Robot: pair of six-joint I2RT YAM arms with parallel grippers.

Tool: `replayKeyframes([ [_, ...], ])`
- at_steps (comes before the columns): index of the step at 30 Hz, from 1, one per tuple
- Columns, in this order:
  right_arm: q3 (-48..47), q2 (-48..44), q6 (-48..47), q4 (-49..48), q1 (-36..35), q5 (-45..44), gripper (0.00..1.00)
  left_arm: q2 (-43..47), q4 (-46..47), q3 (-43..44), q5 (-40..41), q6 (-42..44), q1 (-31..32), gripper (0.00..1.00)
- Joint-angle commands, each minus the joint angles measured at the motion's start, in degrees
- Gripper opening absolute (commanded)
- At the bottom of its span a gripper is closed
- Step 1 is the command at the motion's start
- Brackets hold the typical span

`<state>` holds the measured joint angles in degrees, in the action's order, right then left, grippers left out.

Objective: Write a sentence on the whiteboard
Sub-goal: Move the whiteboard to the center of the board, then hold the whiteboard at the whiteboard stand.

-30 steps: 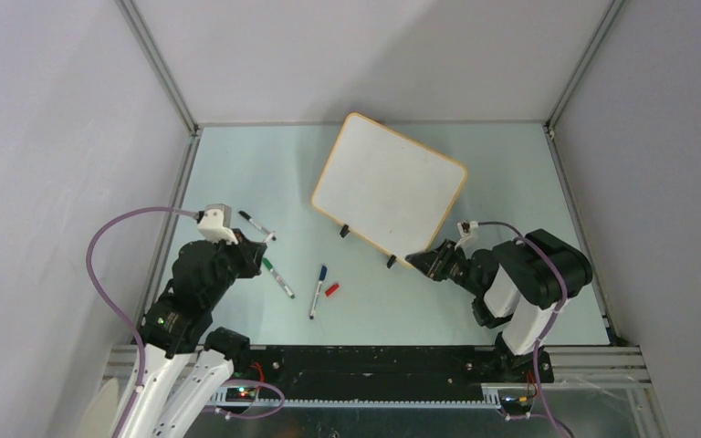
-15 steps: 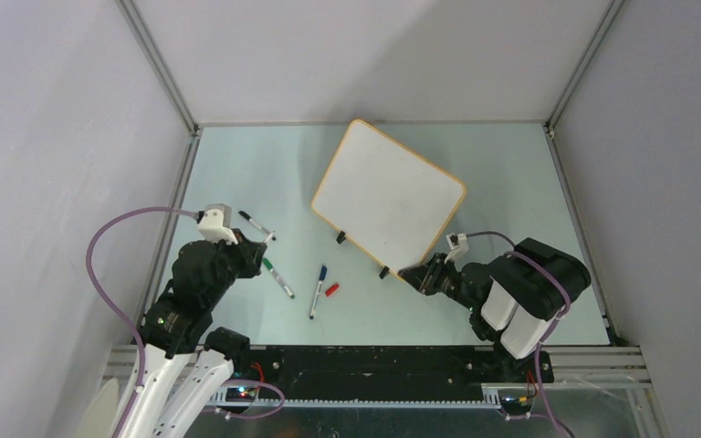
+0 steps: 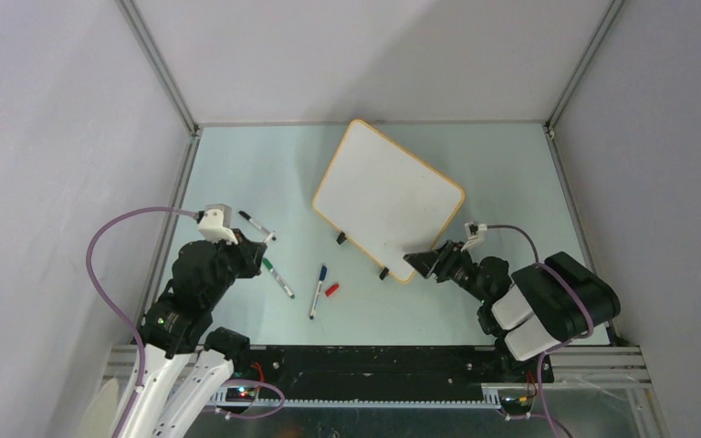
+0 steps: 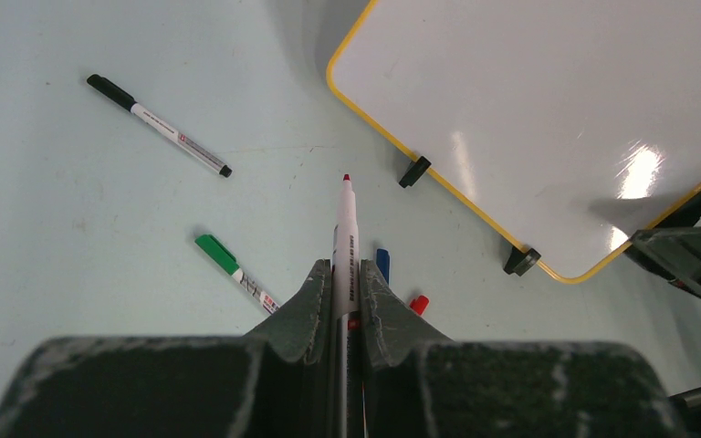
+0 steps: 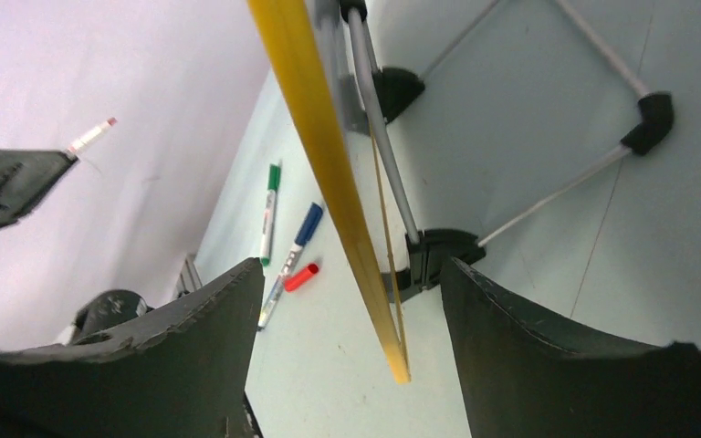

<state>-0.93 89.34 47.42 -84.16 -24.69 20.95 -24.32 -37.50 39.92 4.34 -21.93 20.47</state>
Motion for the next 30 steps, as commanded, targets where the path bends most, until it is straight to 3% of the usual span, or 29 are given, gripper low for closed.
replayKeyframes([
  [1, 2.7, -5.4, 1.6, 3.2, 5.2, 4.9, 0.75, 0.2, 1.0, -0.1, 0.3, 1.2, 0.2, 0.0],
  [5, -2.4, -13.6, -2.0, 17.4, 9.1, 6.0, 0.76, 0.3, 1.0, -0.1, 0.3, 1.2, 0.2, 0.0],
  [10, -10.8, -23.2, -9.5, 34.5, 9.0, 2.5, 0.73, 0.2, 0.9, -0.1, 0.5, 1.2, 0.2, 0.0],
  [14, -11.0, -22.9, -11.7, 32.9, 7.6, 0.3, 0.6, 0.0, 1.1, -0.2, 0.0, 1.4, 0.2, 0.0],
  [18, -10.0, -18.0, -12.8, 25.4, 7.2, 1.2, 0.43, -0.2, 2.4, -0.8, -3.1, 2.8, 0.2, 0.0],
  [20, -9.9, -15.2, -12.2, 22.9, 7.5, 2.5, 0.29, 0.1, 3.5, -1.4, -6.1, 3.6, 0.2, 0.0],
  [22, -9.8, -12.8, -10.7, 20.4, 8.6, 5.5, 0.04, 0.1, 4.4, -1.9, -7.9, 4.3, 0.2, 0.0],
  [30, -10.9, -8.2, -8.3, 13.8, 11.9, 16.7, 0.0, -3.0, 8.9, -1.9, -12.6, 6.4, 0.2, 0.0],
])
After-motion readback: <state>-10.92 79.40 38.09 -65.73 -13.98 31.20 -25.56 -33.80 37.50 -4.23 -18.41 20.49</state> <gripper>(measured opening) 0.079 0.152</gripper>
